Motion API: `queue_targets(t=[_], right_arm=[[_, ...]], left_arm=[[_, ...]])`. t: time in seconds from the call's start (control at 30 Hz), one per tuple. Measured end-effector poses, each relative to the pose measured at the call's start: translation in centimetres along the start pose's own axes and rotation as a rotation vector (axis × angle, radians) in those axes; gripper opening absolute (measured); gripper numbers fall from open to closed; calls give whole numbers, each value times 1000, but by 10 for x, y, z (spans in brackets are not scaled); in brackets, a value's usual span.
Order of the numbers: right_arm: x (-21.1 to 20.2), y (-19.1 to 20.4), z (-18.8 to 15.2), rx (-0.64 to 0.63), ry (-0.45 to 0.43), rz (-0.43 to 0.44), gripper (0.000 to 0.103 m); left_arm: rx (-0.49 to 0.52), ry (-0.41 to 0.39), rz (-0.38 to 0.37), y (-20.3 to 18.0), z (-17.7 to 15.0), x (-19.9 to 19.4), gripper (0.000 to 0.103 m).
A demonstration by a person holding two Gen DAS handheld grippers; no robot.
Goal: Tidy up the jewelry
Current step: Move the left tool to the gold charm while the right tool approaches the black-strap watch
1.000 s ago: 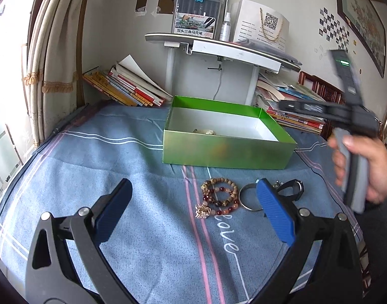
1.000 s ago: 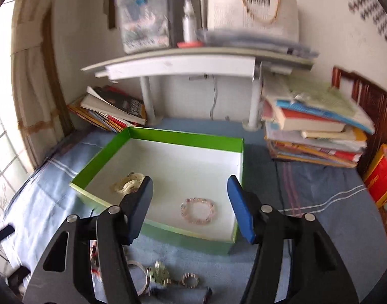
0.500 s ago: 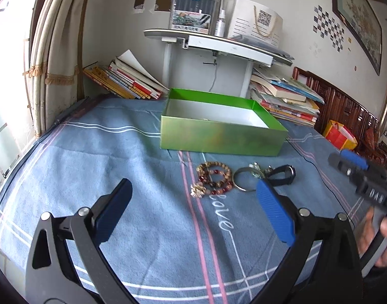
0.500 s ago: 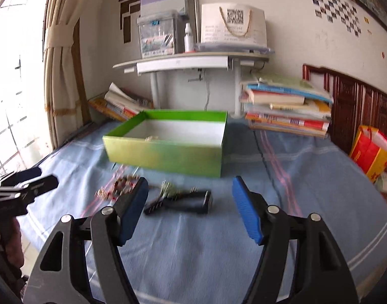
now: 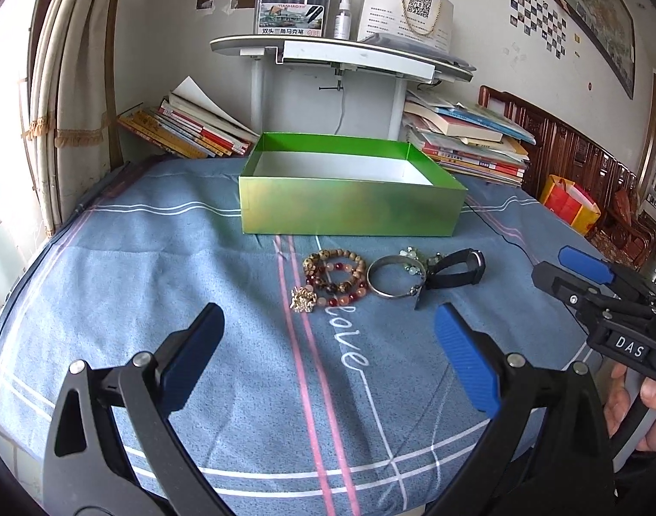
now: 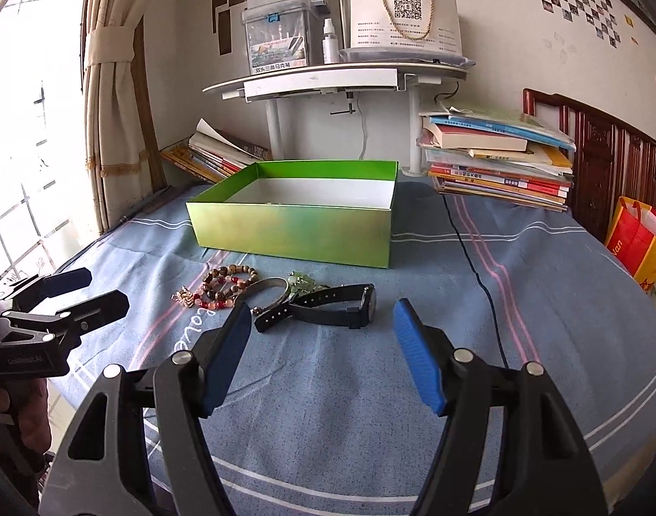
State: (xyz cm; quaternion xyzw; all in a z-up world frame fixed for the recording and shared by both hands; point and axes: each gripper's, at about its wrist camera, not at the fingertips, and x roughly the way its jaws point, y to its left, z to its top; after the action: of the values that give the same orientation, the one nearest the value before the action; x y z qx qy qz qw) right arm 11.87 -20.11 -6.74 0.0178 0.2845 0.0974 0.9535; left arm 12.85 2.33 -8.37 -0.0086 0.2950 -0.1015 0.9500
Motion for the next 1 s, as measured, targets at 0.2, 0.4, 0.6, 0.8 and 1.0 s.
queue_targets(t=[0.2,0.4,0.6,0.8,1.0], right_arm=[[6,-2,-2,1,21,5,68],[20,-7,-7,11,58,7,68],[41,-14,-8,15,113,-1,67],[64,-23,0,29,148,-31,67],[89,-30,10,31,182,-92,57]], left_arm=[[-7,19,17,4,2,10,97],[-2,94,54,13,6,47,79],[16,155,71,17,10,81,72],[33,185,58,15,12,96,68],[36,225,36,15,14,109,56]])
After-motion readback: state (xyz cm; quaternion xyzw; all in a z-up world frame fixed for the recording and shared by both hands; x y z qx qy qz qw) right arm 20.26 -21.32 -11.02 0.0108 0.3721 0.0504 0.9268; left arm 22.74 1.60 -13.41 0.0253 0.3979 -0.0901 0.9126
